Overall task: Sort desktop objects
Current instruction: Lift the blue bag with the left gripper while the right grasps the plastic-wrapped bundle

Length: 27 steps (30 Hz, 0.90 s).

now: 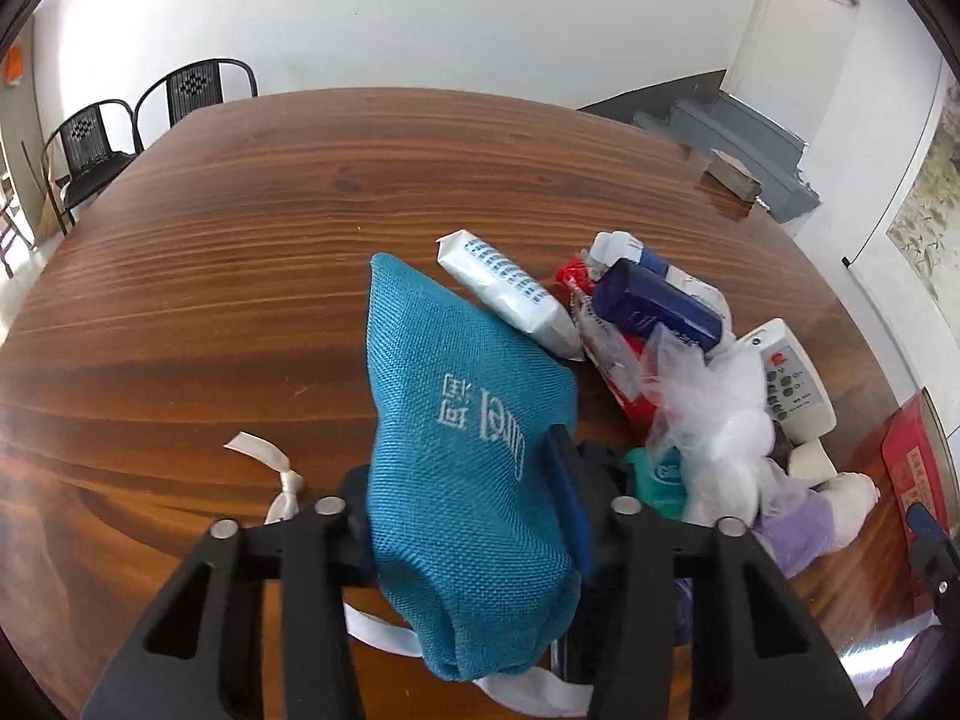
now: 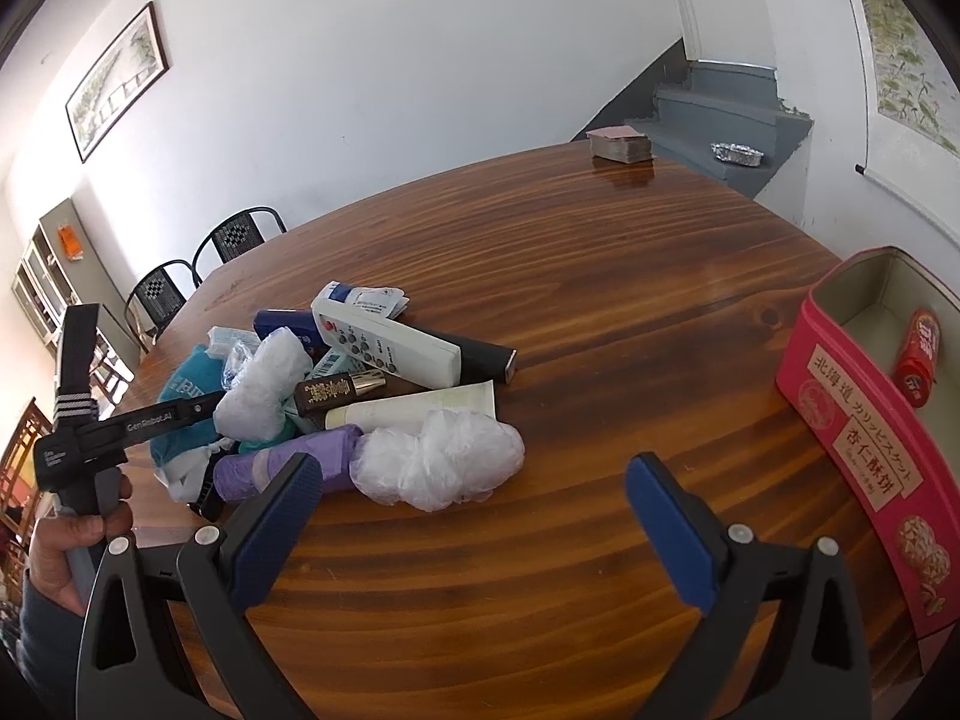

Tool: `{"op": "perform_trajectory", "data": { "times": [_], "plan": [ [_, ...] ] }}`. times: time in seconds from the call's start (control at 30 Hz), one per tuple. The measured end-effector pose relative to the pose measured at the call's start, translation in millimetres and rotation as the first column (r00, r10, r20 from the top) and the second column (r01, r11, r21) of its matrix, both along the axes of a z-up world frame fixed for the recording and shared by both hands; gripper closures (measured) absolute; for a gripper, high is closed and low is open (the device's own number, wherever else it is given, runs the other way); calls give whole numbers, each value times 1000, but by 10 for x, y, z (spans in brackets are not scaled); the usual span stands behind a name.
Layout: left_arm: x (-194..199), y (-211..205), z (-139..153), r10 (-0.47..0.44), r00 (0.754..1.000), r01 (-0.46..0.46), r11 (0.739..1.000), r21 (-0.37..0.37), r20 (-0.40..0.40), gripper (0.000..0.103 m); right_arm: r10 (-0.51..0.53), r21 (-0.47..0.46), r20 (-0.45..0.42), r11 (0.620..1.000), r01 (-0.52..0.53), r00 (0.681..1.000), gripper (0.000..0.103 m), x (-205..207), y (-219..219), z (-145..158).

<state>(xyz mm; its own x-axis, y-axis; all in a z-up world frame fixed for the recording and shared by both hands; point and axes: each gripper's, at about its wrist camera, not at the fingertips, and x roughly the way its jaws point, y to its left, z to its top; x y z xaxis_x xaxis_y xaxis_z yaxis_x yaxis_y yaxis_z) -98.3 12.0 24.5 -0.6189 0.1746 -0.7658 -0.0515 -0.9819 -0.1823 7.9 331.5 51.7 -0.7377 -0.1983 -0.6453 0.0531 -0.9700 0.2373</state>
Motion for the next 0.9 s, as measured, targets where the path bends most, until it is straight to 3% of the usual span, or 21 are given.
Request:
{"op": "perform_trajectory", "data": {
  "times": [0.23, 0.47, 0.67, 0.9],
  "plan": [
    [278, -96, 195, 53, 997, -53, 999, -8, -51, 71, 17, 48, 3, 999, -17, 1000, 1, -29, -72, -12],
    [566, -202, 392, 92, 989, -95, 995, -17, -114, 72, 86, 137, 36, 986, -90, 996, 1, -233, -285, -83],
    [681, -255, 402, 83, 989, -83, 997, 2, -119, 72, 67, 222, 44, 972, -76, 997, 1, -345, -368, -154],
    [759, -255, 467, 64, 988, -63, 998, 14, -143, 72, 83, 261, 85, 960, -102, 993, 1, -419, -475, -259]
  ]
}}
